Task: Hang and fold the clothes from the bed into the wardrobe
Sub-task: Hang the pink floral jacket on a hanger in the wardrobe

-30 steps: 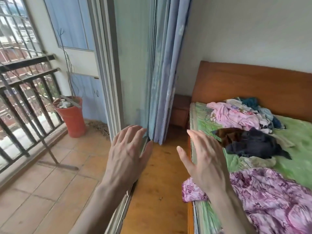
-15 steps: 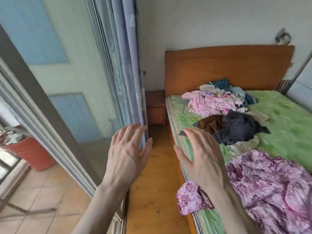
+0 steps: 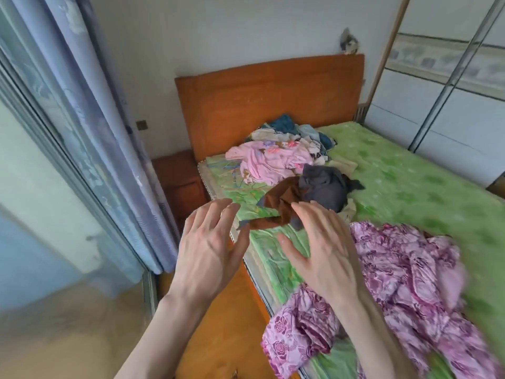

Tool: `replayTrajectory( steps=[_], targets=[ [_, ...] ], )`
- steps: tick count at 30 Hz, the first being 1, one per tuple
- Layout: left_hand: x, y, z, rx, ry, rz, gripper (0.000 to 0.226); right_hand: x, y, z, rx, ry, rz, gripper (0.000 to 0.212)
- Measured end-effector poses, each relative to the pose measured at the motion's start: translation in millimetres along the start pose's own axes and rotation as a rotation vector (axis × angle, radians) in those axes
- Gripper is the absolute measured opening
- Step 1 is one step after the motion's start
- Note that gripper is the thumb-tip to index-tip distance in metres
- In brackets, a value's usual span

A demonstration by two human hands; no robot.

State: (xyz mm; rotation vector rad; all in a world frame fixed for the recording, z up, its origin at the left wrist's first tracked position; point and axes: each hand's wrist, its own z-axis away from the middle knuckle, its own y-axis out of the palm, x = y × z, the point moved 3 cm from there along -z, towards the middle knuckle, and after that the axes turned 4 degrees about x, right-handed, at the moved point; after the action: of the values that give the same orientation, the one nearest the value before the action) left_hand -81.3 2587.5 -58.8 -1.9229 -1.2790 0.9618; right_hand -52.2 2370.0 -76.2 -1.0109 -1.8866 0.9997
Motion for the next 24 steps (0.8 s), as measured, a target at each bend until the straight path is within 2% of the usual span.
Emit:
replayTrajectory(
  steps=[4, 9, 18, 24],
  targets=[
    [14.0, 34.7, -46.1, 0.025, 0.114, 0.061, 0.038, -16.1, 11.2, -23.7, -0.029, 0.103, 0.033, 0.065],
    [0.5, 86.4, -93.6, 0.081, 0.267, 0.181, 0.037, -57.8, 8.7, -18.1, -0.01, 0.306, 0.114, 0.068],
    [-91.4, 181.1, -135.9, 0.19, 0.523, 0.398, 0.037, -129.2, -31.6, 43.0, -0.075, 0.697, 0.221, 0.063],
    [-155.5, 242.5, -151.5, 0.235, 0.597, 0.446, 0.035, -191.6, -38.1, 74.7, -0.096, 0.822, 0.237, 0.065]
  ],
)
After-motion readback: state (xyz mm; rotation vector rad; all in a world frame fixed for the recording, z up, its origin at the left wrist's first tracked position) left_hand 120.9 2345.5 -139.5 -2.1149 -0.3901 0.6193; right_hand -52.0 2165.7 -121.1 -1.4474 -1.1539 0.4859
